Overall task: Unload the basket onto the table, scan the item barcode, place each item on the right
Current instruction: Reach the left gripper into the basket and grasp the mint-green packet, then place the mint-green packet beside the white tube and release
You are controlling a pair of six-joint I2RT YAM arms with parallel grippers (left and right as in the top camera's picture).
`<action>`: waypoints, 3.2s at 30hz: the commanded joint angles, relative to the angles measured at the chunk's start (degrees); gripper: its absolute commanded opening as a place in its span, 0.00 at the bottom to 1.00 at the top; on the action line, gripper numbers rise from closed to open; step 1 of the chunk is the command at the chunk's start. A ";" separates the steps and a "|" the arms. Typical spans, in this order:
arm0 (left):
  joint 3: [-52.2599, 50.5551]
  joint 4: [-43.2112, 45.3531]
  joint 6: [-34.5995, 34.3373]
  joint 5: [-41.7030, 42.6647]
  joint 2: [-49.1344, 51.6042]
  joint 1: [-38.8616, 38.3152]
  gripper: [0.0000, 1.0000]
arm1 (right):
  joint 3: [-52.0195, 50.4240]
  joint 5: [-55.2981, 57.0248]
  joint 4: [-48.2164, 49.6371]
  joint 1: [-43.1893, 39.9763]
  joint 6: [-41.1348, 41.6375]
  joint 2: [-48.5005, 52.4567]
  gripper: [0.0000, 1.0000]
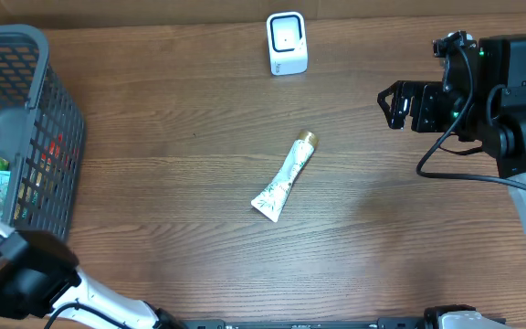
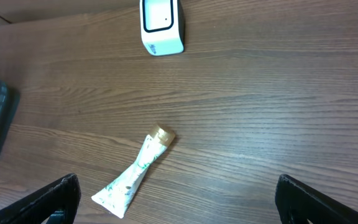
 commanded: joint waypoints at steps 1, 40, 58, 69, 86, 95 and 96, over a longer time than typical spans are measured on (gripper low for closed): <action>-3.69 3.93 4.28 0.66 -0.17 1.99 0.86 | 1.14 -0.28 0.31 0.11 0.13 0.17 1.00; -38.77 44.46 43.50 -16.68 0.87 1.36 0.95 | 1.14 -0.33 -0.96 0.11 0.17 3.80 1.00; -40.70 44.94 44.06 -16.94 4.59 1.42 0.04 | 1.14 -0.35 -0.96 0.11 0.20 3.80 1.00; -36.94 43.89 32.06 -16.87 -3.80 -2.45 0.04 | 1.14 -0.33 -0.96 0.11 0.17 3.80 1.00; -30.10 33.03 16.61 8.70 -35.01 -11.76 0.04 | 1.14 -0.52 -0.76 0.11 0.20 3.80 1.00; -37.35 28.52 12.33 24.79 -33.64 -30.05 0.04 | 1.14 -0.50 -0.66 0.11 0.15 3.80 1.00; -39.23 29.11 12.33 23.65 -32.98 -33.07 0.04 | 1.14 -0.50 -0.59 0.11 0.15 3.80 1.00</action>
